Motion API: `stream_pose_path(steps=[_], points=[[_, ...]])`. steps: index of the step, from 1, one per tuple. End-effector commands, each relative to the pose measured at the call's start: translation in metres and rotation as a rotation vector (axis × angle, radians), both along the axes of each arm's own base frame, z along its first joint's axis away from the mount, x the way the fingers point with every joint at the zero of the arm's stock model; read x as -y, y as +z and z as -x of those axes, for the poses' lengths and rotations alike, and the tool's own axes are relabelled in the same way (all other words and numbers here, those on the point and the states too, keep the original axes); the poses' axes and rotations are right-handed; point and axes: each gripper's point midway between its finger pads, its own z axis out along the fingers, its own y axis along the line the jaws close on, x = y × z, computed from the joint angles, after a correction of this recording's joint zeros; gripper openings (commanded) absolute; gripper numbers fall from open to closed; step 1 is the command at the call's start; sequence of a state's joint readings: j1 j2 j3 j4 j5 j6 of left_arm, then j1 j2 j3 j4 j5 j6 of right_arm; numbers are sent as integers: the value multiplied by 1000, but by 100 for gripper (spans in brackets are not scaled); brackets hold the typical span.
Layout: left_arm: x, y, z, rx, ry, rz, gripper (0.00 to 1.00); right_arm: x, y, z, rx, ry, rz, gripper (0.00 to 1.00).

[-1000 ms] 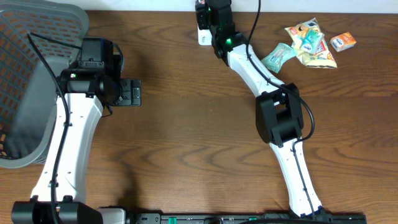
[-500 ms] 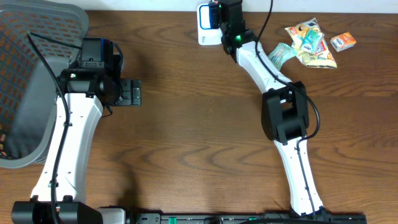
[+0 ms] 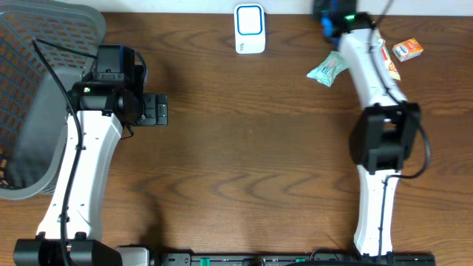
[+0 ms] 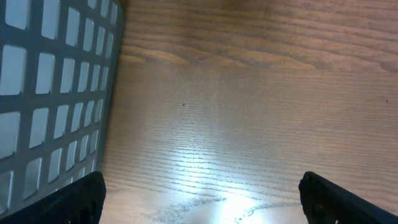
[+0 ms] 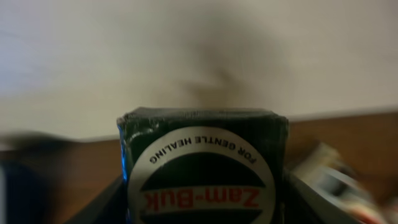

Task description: Scan the item barcode

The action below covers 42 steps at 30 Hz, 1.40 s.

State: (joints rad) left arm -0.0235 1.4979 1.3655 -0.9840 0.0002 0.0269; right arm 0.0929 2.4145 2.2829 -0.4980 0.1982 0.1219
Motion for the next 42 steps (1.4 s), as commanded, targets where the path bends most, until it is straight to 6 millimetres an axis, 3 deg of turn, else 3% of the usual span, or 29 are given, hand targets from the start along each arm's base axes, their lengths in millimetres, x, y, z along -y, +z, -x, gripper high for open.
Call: stream_pose_path(steps=[1, 5, 8, 11, 15, 19, 26, 31, 36, 42], points=[[-1, -4, 1, -14, -3, -11, 98, 37, 1, 11, -51, -55, 22, 50], [-1, -4, 1, -14, -3, -11, 98, 72, -14, 25, -135, -95, 37, 57], [-1, -4, 1, -14, -3, -11, 98, 85, -19, 31, -166, -115, 35, 81], [-1, -4, 1, -14, -3, -11, 98, 85, -22, 35, -186, -114, 33, 99], [-1, -4, 1, -14, -3, -11, 98, 74, -20, 36, -190, -92, 38, 99], [-1, -4, 1, -14, -3, -11, 98, 64, -1, 41, -174, -76, 42, 99], [-1, -4, 1, -14, -3, -11, 98, 17, 83, 80, -114, -14, 9, 99], [-1, -4, 1, -14, -3, -11, 98, -38, 128, 129, -130, 121, -20, 99], [-1, -4, 1, -14, -3, -11, 98, -87, 147, 167, -153, 229, -11, 99], [-1, -4, 1, -14, -3, -11, 97, -116, 157, 204, -190, 307, 3, 99]])
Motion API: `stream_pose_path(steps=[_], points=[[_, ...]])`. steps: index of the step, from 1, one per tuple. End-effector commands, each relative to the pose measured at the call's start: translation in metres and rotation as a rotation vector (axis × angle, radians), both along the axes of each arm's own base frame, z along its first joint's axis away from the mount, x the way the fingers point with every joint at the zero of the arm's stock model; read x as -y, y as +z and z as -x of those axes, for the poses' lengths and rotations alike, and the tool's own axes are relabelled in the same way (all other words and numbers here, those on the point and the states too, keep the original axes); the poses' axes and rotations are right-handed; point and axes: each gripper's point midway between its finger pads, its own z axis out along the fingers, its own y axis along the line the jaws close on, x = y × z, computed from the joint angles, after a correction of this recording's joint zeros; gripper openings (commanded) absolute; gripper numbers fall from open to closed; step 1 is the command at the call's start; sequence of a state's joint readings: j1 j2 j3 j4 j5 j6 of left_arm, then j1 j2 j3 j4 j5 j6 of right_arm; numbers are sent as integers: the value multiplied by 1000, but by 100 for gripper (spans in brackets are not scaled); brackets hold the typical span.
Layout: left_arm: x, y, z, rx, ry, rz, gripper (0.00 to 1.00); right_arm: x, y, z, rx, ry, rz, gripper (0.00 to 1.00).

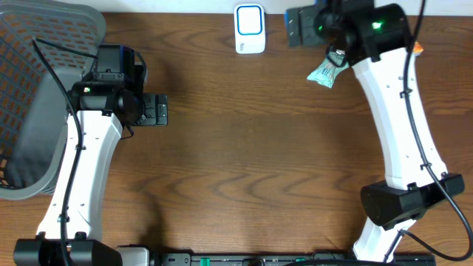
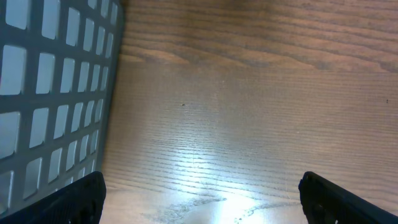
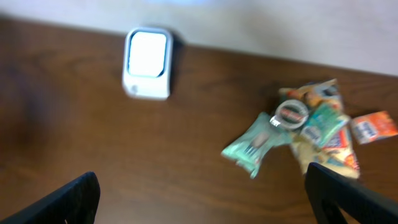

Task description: Scan the item barcode

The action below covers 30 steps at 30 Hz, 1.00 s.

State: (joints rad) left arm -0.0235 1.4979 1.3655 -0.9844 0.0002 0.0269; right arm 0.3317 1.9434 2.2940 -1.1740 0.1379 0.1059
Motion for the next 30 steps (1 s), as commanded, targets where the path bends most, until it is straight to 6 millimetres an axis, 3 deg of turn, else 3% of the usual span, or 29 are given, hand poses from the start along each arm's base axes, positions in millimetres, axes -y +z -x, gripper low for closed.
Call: stream_pose_path(steps=[1, 13, 19, 23, 30], points=[[-1, -4, 1, -13, -3, -11, 98, -8, 13, 18, 4, 21, -12, 99], [-1, -4, 1, -13, -3, -11, 98, -7, 32, 66, 1, 77, 38, 99], [-1, -4, 1, -13, -3, -11, 98, 1, 28, 85, 71, 73, 12, 99], [-1, -4, 1, -13, -3, -11, 98, 8, 8, 102, 138, 73, -14, 99], [-1, -4, 1, -13, -3, -11, 98, 14, -57, 135, 159, 76, -91, 99]])
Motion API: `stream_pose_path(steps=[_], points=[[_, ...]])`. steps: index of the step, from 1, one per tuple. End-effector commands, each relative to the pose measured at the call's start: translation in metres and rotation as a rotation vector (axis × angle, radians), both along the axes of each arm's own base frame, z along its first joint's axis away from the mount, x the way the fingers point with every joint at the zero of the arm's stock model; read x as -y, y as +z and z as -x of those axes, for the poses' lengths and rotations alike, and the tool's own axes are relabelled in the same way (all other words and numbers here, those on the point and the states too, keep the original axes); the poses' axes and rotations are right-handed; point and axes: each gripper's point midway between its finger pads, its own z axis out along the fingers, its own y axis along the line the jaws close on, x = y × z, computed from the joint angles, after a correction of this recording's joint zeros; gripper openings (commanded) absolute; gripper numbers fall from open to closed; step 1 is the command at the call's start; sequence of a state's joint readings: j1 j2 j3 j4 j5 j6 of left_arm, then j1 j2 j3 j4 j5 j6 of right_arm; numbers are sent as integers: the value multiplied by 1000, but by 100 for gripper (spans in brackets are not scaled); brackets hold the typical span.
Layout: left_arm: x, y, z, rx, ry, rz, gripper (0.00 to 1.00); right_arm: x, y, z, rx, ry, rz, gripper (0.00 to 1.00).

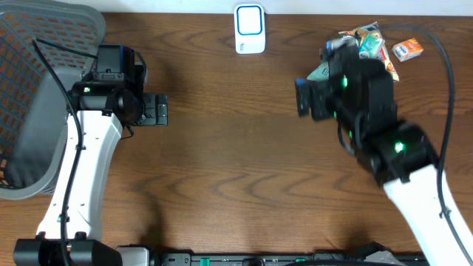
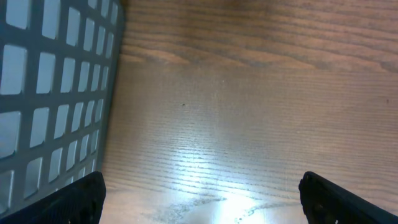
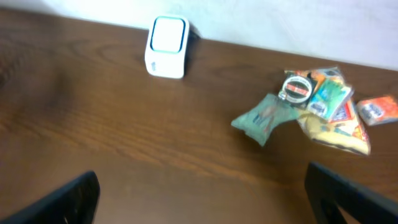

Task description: Scan the item barcode

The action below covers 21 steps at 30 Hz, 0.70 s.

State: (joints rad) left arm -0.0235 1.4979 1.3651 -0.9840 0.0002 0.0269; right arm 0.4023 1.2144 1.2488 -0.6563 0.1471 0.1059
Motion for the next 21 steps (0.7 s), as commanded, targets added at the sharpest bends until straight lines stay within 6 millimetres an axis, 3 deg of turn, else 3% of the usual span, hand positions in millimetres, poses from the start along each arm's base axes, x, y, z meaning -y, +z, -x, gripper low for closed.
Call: stream_pose_path(steps=[1, 6, 10, 16, 21], points=[[-1, -4, 1, -13, -3, -11, 98, -2, -34, 13, -39, 17, -21, 99], [-1, -4, 1, -13, -3, -11, 98, 1, -85, 23, -130, 19, 14, 99], [-1, -4, 1, -13, -3, -11, 98, -9, -116, 37, -222, 84, -11, 99], [-1, -4, 1, -13, -3, -11, 98, -35, -131, 58, -314, 222, -114, 99], [-1, -4, 1, -13, -3, -11, 98, -38, -135, 66, -350, 239, -124, 99]])
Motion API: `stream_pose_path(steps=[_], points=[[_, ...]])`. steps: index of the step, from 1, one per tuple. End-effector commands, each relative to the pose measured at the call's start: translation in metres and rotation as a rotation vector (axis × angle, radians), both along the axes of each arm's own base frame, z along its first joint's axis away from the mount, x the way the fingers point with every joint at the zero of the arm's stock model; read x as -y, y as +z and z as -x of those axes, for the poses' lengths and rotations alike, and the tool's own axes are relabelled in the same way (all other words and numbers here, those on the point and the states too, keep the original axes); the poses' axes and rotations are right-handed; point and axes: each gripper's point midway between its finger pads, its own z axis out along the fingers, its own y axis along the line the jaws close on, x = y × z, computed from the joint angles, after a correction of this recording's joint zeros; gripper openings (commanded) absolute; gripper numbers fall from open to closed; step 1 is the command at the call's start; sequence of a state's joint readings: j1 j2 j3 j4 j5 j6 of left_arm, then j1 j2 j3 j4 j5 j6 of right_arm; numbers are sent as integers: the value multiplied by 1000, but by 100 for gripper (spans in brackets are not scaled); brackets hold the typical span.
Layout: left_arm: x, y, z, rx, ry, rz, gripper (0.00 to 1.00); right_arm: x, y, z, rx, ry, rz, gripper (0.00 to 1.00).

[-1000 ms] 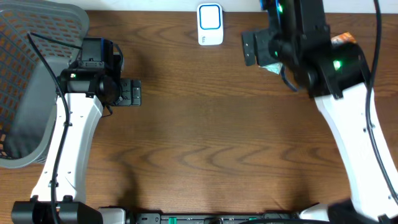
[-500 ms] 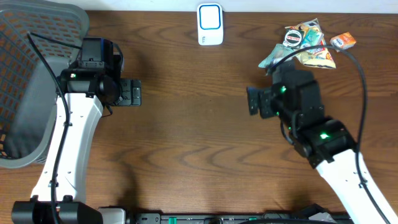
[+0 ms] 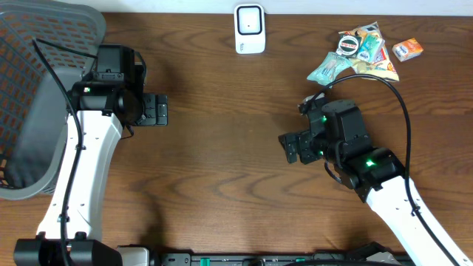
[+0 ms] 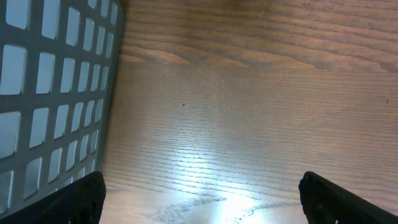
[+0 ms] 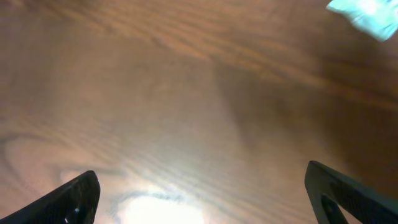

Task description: Scan the item barcode

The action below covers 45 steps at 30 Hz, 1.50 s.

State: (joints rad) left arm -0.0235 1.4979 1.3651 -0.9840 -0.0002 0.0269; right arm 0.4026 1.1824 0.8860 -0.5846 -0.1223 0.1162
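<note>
The white barcode scanner (image 3: 250, 28) stands at the table's far edge. At the back right lies a heap of items: a round Zam-Buk tin (image 3: 347, 44), a pale green packet (image 3: 329, 66), colourful snack packets (image 3: 373, 52) and a small orange box (image 3: 408, 49). My right gripper (image 3: 292, 148) (image 5: 202, 199) hangs open and empty over bare wood right of centre, well in front of the heap. Only a corner of the green packet (image 5: 367, 9) shows in the right wrist view. My left gripper (image 3: 157, 111) (image 4: 199, 199) is open and empty over the table beside the basket.
A grey mesh basket (image 3: 44, 44) (image 4: 56, 93) fills the far left, its wall just left of my left gripper. The brown wooden table (image 3: 222, 177) runs under both arms.
My right gripper has moved nearer and lower, from just in front of the item heap to over bare wood right of centre; heap and scanner have left its wrist view. The left arm has not moved.
My right gripper was first at the back right, with the Zam-Buk tin close between its fingers. Then it was open and higher near the scanner, the tin lying on the heap. After that it stood in front of the heap, now lower toward the middle. The left arm stayed still.
</note>
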Motion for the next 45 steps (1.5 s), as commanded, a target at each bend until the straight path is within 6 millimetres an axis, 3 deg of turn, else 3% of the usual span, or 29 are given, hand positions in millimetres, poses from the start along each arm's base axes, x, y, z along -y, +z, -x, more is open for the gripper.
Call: stream_pose_path(steps=[1, 17, 24, 28, 36, 45], points=[[-1, -4, 1, -13, -3, -11, 97, -12, -3, 10, -43, 46, -55, 99], [-1, -4, 1, -13, -3, -11, 98, -6, -12, 9, -45, 25, -33, 99], [-1, -4, 1, -13, -3, -11, 98, 1, -10, -1, 107, -2, -89, 99], [-1, -4, 1, -13, -3, -11, 98, 16, -4, 6, 224, -32, -124, 99], [-1, -4, 1, -13, -3, -11, 98, 70, 4, 25, 449, -179, -177, 99], [-1, -4, 1, -13, -3, -11, 98, 92, 6, 41, 658, -220, -174, 99]])
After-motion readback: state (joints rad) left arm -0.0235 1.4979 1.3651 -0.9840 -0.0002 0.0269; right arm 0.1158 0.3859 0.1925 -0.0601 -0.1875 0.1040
